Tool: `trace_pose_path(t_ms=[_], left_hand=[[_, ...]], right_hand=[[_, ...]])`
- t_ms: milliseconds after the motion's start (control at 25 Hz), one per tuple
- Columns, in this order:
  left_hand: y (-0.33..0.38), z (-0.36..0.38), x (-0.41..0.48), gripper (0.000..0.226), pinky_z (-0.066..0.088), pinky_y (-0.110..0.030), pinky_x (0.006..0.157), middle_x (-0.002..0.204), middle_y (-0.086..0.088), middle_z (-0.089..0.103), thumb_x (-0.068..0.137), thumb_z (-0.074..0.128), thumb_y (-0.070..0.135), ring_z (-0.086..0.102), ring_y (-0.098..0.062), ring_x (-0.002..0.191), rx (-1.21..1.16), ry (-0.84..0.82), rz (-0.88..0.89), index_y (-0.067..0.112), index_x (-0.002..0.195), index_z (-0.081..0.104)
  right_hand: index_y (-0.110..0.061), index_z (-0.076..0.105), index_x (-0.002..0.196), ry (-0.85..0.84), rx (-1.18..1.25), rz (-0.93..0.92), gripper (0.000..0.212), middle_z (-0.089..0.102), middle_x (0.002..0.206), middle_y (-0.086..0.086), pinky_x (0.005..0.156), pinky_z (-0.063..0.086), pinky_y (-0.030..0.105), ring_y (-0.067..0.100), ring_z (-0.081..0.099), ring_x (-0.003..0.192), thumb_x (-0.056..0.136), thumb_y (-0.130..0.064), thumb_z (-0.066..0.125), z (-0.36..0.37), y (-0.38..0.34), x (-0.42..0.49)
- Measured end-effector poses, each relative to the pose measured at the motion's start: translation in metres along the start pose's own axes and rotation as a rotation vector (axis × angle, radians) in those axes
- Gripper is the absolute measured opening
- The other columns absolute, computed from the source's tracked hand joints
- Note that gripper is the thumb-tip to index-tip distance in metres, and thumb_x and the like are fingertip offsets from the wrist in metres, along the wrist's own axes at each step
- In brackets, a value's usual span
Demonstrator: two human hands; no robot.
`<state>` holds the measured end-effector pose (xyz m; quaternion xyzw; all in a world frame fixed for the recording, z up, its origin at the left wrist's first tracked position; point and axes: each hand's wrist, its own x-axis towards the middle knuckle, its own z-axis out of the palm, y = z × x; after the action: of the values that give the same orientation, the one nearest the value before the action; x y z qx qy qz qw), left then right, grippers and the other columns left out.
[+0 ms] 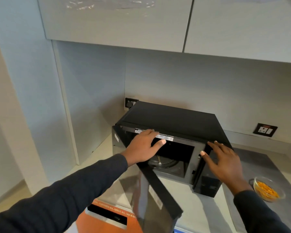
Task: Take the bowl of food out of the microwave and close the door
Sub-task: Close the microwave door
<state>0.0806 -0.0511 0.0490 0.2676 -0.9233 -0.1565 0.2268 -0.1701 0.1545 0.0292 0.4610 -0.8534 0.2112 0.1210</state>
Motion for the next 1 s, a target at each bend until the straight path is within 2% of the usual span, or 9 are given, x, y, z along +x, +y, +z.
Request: trace_pose_path(t_ms=[40,120,240,400,480,560,640,760,1000], left_hand=[[0.006,0.006,0.010,0.072,0.024,-0.041,0.126,0.164,-0.008,0.039,0.102,0.035,0.064,0.029,-0.027,0.155,0.022,-0.015,0.024,0.017,0.156,0.042],[0.016,0.015,0.029,0.078,0.010,-0.040,0.127,0.172,-0.009,0.021,0.103,0.028,0.065,0.010,-0.026,0.160,0.043,-0.065,0.050,0.015,0.162,0.027],[0.024,0.028,0.057,0.079,0.012,-0.045,0.128,0.171,-0.012,0.021,0.103,0.022,0.067,0.011,-0.029,0.160,0.063,-0.146,0.025,0.013,0.161,0.031],[0.031,0.038,0.085,0.082,0.017,-0.047,0.127,0.169,-0.013,0.028,0.101,0.019,0.070,0.019,-0.030,0.158,0.092,-0.194,0.028,0.014,0.158,0.039],[0.032,0.040,0.093,0.092,0.017,-0.046,0.127,0.170,-0.011,0.026,0.095,0.017,0.079,0.019,-0.028,0.158,0.097,-0.216,0.057,0.016,0.159,0.037],[0.031,0.041,0.099,0.111,0.016,-0.044,0.127,0.171,-0.008,0.022,0.080,0.015,0.094,0.016,-0.025,0.159,0.120,-0.254,0.111,0.019,0.161,0.032],[0.028,0.043,0.104,0.123,0.017,-0.044,0.127,0.173,-0.006,0.018,0.070,0.021,0.101,0.014,-0.025,0.159,0.201,-0.293,0.183,0.021,0.163,0.025],[0.023,0.049,0.110,0.121,0.022,-0.045,0.126,0.173,-0.005,0.019,0.071,0.039,0.098,0.016,-0.026,0.159,0.274,-0.275,0.227,0.023,0.163,0.023],[0.025,0.049,0.111,0.108,0.027,-0.045,0.124,0.169,-0.005,0.030,0.077,0.046,0.091,0.027,-0.025,0.156,0.267,-0.228,0.210,0.023,0.161,0.033]], right_hand=[[-0.026,0.051,0.146,-0.050,0.065,0.014,0.075,0.050,0.156,0.009,0.119,0.032,0.052,0.032,0.042,0.145,0.089,-0.072,0.038,-0.008,0.004,0.004],[-0.031,0.053,0.144,-0.134,0.236,0.064,0.081,0.049,0.157,0.006,0.118,0.033,0.050,0.028,0.042,0.146,0.085,-0.081,0.032,-0.022,0.009,0.009],[-0.034,0.052,0.144,-0.220,0.331,0.083,0.095,0.043,0.161,0.001,0.119,0.032,0.048,0.024,0.038,0.148,0.075,-0.095,0.028,-0.032,0.012,0.012],[-0.035,0.039,0.152,-0.297,0.148,0.054,0.115,0.034,0.165,-0.005,0.120,0.031,0.050,0.024,0.031,0.151,0.060,-0.103,0.039,-0.031,0.010,0.013],[-0.032,0.045,0.148,-0.222,0.037,0.026,0.106,0.045,0.159,-0.001,0.114,0.039,0.046,0.026,0.042,0.144,0.064,-0.097,0.046,-0.027,0.007,0.014],[-0.028,0.055,0.138,-0.099,-0.036,0.010,0.086,0.061,0.141,0.000,0.103,0.046,0.040,0.024,0.056,0.128,0.074,-0.086,0.052,-0.020,0.004,0.018],[-0.029,0.060,0.127,-0.007,-0.083,0.017,0.069,0.066,0.126,-0.003,0.095,0.047,0.038,0.021,0.060,0.115,0.080,-0.078,0.056,-0.013,0.000,0.021],[-0.029,0.062,0.119,0.057,-0.090,0.042,0.061,0.066,0.118,-0.005,0.091,0.047,0.037,0.019,0.061,0.109,0.081,-0.076,0.056,-0.007,0.000,0.023],[-0.027,0.062,0.113,0.091,-0.085,0.082,0.053,0.066,0.114,-0.004,0.092,0.045,0.037,0.019,0.059,0.107,0.084,-0.071,0.059,-0.004,-0.006,0.027]])
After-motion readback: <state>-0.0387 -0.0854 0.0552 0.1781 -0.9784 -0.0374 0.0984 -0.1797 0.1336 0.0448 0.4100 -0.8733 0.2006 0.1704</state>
